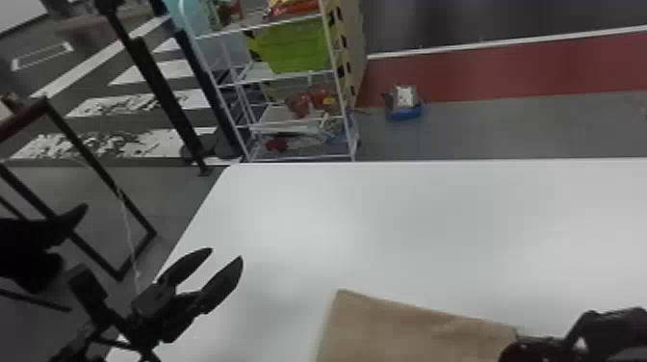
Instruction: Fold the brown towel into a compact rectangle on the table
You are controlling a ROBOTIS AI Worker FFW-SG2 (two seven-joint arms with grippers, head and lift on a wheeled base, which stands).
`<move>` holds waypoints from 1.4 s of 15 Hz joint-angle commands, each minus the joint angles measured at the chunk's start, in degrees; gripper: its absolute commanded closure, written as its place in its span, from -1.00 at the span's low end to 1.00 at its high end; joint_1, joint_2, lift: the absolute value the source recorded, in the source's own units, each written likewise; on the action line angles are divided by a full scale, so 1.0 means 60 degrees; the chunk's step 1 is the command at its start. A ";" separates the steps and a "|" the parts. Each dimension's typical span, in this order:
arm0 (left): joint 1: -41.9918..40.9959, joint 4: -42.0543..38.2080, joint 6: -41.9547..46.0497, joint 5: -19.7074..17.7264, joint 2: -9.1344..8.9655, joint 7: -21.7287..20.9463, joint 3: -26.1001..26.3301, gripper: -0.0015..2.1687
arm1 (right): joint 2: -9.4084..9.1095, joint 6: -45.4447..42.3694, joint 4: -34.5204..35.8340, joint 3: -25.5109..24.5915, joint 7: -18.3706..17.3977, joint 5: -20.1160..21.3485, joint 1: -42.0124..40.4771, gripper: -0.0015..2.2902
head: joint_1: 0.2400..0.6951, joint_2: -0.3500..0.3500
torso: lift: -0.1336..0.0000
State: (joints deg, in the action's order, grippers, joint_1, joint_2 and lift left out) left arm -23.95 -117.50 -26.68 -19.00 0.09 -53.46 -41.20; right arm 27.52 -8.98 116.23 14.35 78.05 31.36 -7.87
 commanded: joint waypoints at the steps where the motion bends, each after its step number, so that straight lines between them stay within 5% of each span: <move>1: 0.0051 0.0057 0.0000 0.0105 -0.0039 -0.0098 -0.0003 -0.97 | 0.0115 0.0172 0.0139 -0.0092 0.0046 -0.0055 -0.0153 0.00 | 1.00 1.00 | -0.84; 11: 0.0226 0.0218 0.0000 0.0500 -0.0039 -0.0538 -0.0018 -0.97 | 0.0350 -0.0590 0.0183 -0.0121 0.0046 -0.0011 -0.0578 -0.02 | 1.00 1.00 | -0.84; 21: 0.0226 0.0306 0.0000 0.0515 -0.0039 -0.0538 -0.0033 -0.97 | 0.0716 -0.1791 -0.0080 -0.0209 0.0046 0.1175 -0.0695 -0.23 | 1.00 1.00 | -0.84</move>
State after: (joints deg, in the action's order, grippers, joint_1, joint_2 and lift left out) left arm -22.59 -115.74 -26.68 -15.91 0.09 -56.72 -41.32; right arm 31.24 -19.55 115.96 13.16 78.05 38.01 -11.98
